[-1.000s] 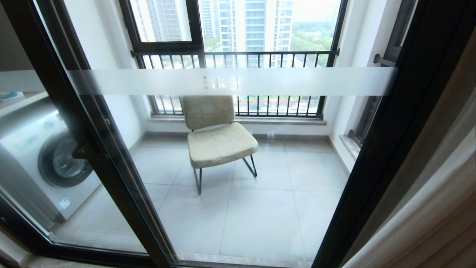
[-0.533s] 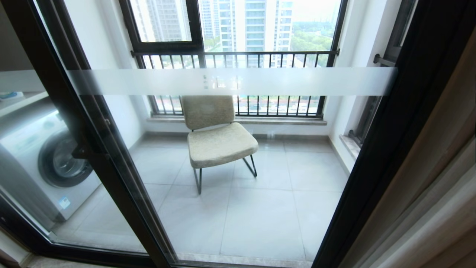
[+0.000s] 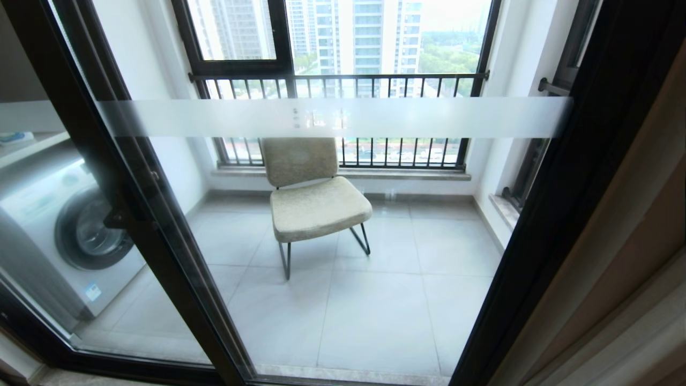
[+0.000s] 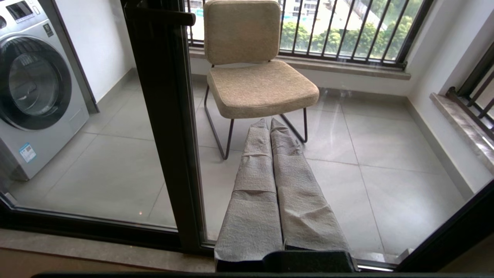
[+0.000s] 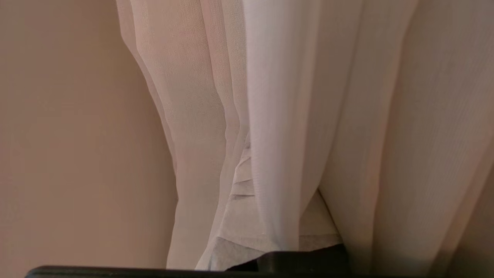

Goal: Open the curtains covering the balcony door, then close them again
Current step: Pull the inner curtains open on both sides

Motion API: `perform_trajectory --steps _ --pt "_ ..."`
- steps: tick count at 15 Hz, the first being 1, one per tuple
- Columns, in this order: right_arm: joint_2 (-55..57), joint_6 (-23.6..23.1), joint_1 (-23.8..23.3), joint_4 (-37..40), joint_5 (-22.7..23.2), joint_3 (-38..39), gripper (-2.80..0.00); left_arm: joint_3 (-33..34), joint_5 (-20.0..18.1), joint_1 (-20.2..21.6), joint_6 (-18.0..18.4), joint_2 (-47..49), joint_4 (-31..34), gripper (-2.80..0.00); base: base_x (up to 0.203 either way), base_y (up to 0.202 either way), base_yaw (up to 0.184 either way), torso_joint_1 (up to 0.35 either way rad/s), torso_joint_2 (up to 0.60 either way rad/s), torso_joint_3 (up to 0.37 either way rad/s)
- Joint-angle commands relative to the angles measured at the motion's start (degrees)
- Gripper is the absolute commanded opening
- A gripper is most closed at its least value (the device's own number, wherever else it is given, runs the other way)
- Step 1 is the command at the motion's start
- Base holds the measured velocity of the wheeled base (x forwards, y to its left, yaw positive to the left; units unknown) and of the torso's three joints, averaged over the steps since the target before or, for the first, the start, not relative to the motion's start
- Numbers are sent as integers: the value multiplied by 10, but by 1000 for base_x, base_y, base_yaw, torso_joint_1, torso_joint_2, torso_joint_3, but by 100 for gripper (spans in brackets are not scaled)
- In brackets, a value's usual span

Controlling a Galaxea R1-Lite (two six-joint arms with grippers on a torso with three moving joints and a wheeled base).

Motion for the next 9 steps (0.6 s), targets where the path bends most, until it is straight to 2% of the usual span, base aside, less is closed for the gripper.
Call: perform_trajectory --steps 1,4,7,9 --pt "52 8 -62 -14 16 -12 -280 0 0 0 0 0 0 -280 0 0 0 0 0 0" --pt "83 11 -106 -44 40 -13 -280 0 0 0 0 0 0 -280 0 0 0 0 0 0" --pt "81 9 -105 -46 46 -11 -280 0 0 0 0 0 0 -280 0 0 0 0 0 0" --pt "72 8 -102 -46 69 -10 -280 0 0 0 0 0 0 -280 0 0 0 0 0 0"
